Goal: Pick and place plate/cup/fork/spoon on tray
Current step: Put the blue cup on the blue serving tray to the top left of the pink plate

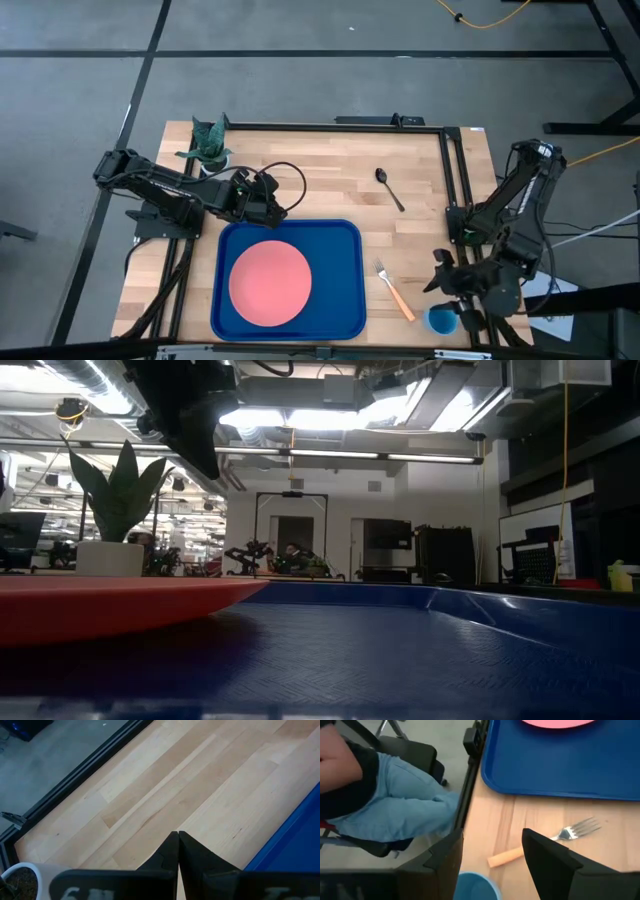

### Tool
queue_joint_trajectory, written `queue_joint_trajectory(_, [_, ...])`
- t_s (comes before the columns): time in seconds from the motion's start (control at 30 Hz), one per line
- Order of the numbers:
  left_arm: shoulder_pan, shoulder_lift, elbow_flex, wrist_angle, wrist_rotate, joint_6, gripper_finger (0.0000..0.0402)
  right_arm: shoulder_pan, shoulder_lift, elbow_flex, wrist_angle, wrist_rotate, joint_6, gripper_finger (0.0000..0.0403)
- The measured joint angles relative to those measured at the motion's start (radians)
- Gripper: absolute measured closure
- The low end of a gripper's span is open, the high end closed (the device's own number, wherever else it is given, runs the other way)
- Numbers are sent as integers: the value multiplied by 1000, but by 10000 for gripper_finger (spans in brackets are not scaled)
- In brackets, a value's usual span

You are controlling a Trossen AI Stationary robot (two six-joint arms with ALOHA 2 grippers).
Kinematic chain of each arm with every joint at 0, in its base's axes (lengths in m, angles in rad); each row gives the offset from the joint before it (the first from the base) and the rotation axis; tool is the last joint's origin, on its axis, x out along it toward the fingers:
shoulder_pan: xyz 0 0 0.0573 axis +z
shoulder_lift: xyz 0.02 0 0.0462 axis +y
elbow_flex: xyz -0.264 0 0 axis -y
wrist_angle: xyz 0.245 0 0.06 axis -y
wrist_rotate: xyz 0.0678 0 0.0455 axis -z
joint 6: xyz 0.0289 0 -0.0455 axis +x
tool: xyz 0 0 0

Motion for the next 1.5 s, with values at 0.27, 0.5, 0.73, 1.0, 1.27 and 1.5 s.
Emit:
queue_joint_trajectory(0.27, [0,0,0,0,0,0,401,-1,0,1,20,22,-29,195])
queue_joint_trajectory(0.5, [0,0,0,0,0,0,401,-11,37,2,-62,-80,93,195])
queue_joint_trajectory(0.73, [0,0,0,0,0,0,401,-10,149,1,-158,-245,121,195])
queue_joint_trajectory(1.0, [0,0,0,0,0,0,401,-11,248,1,-206,-294,163,195])
queue_joint_trajectory(1.27, [0,0,0,0,0,0,401,-10,333,1,-196,-345,166,195])
queue_joint_trajectory(1.5, [0,0,0,0,0,0,401,-10,376,1,-149,-345,163,195])
